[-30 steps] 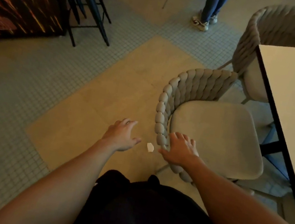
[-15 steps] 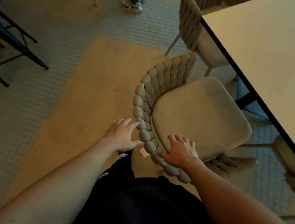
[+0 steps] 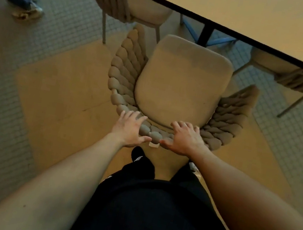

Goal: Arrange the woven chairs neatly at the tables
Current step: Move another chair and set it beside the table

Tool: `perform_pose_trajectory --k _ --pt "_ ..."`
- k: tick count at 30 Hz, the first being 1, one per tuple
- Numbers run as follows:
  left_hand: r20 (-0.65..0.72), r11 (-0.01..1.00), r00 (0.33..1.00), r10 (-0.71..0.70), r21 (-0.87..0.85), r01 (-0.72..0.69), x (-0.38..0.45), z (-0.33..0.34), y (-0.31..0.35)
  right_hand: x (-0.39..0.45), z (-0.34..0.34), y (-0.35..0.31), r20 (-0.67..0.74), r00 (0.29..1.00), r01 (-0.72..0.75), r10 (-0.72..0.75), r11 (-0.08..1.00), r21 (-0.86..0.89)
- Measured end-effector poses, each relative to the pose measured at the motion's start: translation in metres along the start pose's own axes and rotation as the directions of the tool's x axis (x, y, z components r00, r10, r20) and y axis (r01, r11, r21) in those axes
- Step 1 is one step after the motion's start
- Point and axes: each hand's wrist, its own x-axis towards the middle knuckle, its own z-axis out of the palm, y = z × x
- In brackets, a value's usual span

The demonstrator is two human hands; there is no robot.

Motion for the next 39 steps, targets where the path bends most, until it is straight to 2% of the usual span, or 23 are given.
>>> perform_pose_trajectory --k 4,10,13,15,17,20,23,29,36,39 --pt "0.051 0.988 0.994 0.093 0.118 -0.098 0.019 0.0 -0.005 0.001 0.018 -0.005 -0.007 0.995 -0.102 0.103 0.994 0.046" --pt "0.089 0.959 0.995 0.043 0.275 -0.067 0.043 0.005 -0.023 0.014 0.038 -0.014 -0.006 0.985 -0.171 0.172 0.982 0.077" --pt "0.139 0.94 0.988 0.062 0.324 -0.104 0.052 0.01 -0.036 0.022 0.051 -0.018 0.038 0.983 -0.184 0.181 0.979 0.089" --pt "0.113 0.923 0.986 0.124 0.352 -0.157 0.055 0.015 -0.043 0.027 0.062 -0.023 0.066 0.98 -0.191 0.186 0.978 0.082" --pt "0.03 0.909 0.981 0.191 0.372 -0.188 0.055 0.021 -0.048 0.026 0.071 -0.026 0.015 0.98 -0.197 0.197 0.978 0.07" --pt "-0.099 0.914 0.96 0.263 0.345 -0.214 0.056 0.032 -0.052 0.02 0.077 -0.028 -0.077 0.976 -0.201 0.206 0.978 0.06" --pt "-0.15 0.926 0.945 0.291 0.292 -0.239 0.045 0.044 -0.051 0.006 0.081 -0.032 -0.044 0.976 -0.212 0.215 0.976 0.056" --pt "-0.153 0.92 0.934 0.322 0.282 -0.271 0.025 0.063 -0.044 -0.014 0.102 -0.028 0.031 0.979 -0.202 0.202 0.979 0.012" --pt "-0.14 0.926 0.946 0.294 0.289 -0.245 0.057 0.037 -0.038 0.014 0.079 -0.012 -0.068 0.973 -0.219 0.219 0.976 0.01" --pt "-0.151 0.933 0.947 0.282 0.272 -0.234 0.074 0.028 -0.029 0.024 0.064 0.003 -0.068 0.967 -0.246 0.245 0.969 0.0"
